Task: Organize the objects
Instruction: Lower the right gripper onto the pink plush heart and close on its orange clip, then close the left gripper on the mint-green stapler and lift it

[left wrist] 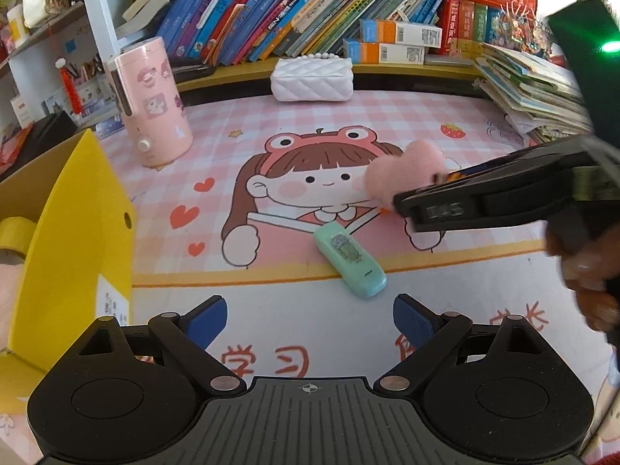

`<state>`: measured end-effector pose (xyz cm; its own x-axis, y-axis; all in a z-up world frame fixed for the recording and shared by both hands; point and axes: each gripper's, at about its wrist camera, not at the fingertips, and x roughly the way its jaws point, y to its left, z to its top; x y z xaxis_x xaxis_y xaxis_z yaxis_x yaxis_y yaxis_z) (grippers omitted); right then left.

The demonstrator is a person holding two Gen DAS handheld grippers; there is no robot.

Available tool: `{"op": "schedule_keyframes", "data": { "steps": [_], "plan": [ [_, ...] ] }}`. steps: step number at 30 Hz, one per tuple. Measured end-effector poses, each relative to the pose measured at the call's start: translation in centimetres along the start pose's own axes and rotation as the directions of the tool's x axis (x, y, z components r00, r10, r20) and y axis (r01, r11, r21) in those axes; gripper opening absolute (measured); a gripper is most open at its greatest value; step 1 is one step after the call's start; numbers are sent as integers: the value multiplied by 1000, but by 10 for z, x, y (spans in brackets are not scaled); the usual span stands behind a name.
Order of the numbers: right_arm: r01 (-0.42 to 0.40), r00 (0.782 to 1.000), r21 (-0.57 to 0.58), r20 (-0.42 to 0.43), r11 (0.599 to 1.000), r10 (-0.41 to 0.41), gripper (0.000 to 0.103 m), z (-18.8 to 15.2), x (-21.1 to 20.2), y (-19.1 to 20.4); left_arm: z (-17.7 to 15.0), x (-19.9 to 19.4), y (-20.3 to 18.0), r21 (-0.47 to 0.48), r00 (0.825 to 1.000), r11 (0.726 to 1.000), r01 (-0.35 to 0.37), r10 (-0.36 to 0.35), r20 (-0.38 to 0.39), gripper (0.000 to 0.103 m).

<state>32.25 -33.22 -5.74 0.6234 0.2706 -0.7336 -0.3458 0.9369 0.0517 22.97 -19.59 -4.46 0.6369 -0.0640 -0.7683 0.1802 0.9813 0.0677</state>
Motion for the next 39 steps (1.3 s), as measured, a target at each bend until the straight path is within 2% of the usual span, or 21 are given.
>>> {"op": "schedule_keyframes", "data": {
  "steps": [7, 15, 18, 20, 21, 23, 25, 26, 27, 32, 39],
  "plan": [
    [63, 996, 71, 62, 995, -68, 45, -7, -35, -17, 12, 22, -9, -31, 1000, 999, 14, -14, -3, 93],
    [106, 991, 143, 71, 984, -118, 45, -18, -62, -37, 19, 49, -23, -41, 999, 999, 5, -7, -35, 92],
    [107, 990, 159, 71, 981, -119, 45, -22, -69, -39, 18, 58, -21, -52, 998, 998, -18, 14, -64, 82],
    [104, 991, 167, 71, 980, -117, 45, -24, -73, -40, 17, 58, -18, -77, 998, 997, -7, 2, -59, 78],
    [103, 991, 170, 71, 980, -116, 45, -25, -75, -40, 17, 58, -17, -81, 998, 997, -3, -2, -58, 74],
    [101, 991, 175, 70, 979, -115, 45, -26, -77, -40, 18, 57, -18, -71, 999, 997, 3, -6, -44, 61],
    [97, 991, 179, 69, 979, -111, 45, -27, -78, -39, 18, 55, -19, -56, 999, 998, 13, -15, -36, 39],
    [93, 992, 180, 69, 979, -107, 45, -27, -78, -38, 18, 54, -20, -50, 999, 999, 18, -19, -34, 34],
    [90, 992, 179, 70, 980, -104, 45, -27, -79, -37, 18, 54, -20, -45, 999, 999, 20, -22, -33, 25],
    [75, 993, 170, 74, 983, -89, 45, -29, -81, -32, 16, 48, -15, -54, 999, 998, 27, -29, -38, 23],
    [63, 995, 164, 67, 984, -75, 45, -35, -86, -23, 19, 12, -7, -65, 998, 998, 28, -24, 64, 23]
  ]
}}
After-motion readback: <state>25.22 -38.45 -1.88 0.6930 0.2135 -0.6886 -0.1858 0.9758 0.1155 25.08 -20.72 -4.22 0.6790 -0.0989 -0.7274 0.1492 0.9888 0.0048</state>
